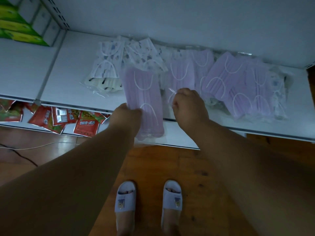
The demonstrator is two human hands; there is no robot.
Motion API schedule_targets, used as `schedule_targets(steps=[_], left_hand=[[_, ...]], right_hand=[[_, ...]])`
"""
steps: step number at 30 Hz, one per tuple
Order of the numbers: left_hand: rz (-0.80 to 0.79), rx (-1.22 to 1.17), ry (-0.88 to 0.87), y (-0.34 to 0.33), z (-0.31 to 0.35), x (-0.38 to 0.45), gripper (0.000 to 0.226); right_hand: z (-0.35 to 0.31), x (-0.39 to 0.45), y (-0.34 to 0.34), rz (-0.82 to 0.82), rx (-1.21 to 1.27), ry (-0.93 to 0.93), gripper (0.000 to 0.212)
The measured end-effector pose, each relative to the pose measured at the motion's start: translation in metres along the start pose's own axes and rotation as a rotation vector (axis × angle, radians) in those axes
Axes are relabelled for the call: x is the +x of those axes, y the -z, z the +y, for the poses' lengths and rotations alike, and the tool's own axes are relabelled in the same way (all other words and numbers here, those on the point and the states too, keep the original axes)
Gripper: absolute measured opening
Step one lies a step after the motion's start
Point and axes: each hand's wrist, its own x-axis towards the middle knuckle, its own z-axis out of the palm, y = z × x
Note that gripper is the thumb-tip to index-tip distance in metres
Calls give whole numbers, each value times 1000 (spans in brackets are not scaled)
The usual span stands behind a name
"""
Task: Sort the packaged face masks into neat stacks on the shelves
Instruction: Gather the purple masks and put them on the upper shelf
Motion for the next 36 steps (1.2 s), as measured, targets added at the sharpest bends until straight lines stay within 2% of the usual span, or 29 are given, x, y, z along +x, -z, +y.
schedule_targets(steps=[2,4,5,8,9,11,13,14,16,17,19,21,23,26,28,30,34,36], left_hand=[[-8,-4,7,1,0,-2,32],[-24,-23,8,5,1,-2,31],[-42,-46,16,6,3,-4,31],[-128,-160,51,4,11,-12,35],[-167,-177,51,3,12,-15,35],[-140,-271,97,4,12,-18,29],[-125,-266,89,4,4,-17,20],[-142,-263,81,5,2,-19,19],[-205,-291,66,8,-1,-24,16],[-246,-296,62,10,-1,-29,16],[-318,-301,70,17,-5,-39,16],[-360,-346,151,25,-4,-48,25],[-318,-344,214,33,-3,-53,28],[-271,-166,32,38,0,-66,9],[-270,-121,-44,41,5,-78,19],[-301,-151,-39,46,10,-88,33],[-357,-257,50,57,8,-101,7],[-363,-229,-9,61,5,-110,10]], right_hand=[[-6,-3,2,202,267,-151,3],[-20,-10,6,303,557,-262,15],[-29,-16,8,258,614,-213,19],[-56,-46,9,3,571,144,24],[-60,-54,9,-25,582,199,26],[-62,-60,11,31,597,193,27],[-61,-59,15,159,610,-19,22],[-60,-56,17,186,649,-203,31],[-59,-51,23,66,965,-609,56],[-59,-52,23,-25,1210,-723,56],[-56,-60,24,-118,1575,-787,39],[-53,-70,31,-120,1706,-811,31],[-49,-81,36,-101,1786,-833,31],[-56,-97,47,-147,1845,-862,38],[-61,-109,52,-136,1793,-861,42],[-64,-119,61,-49,1737,-869,35],[-63,-140,83,73,1679,-891,19],[-63,-151,92,59,1666,-879,16]])
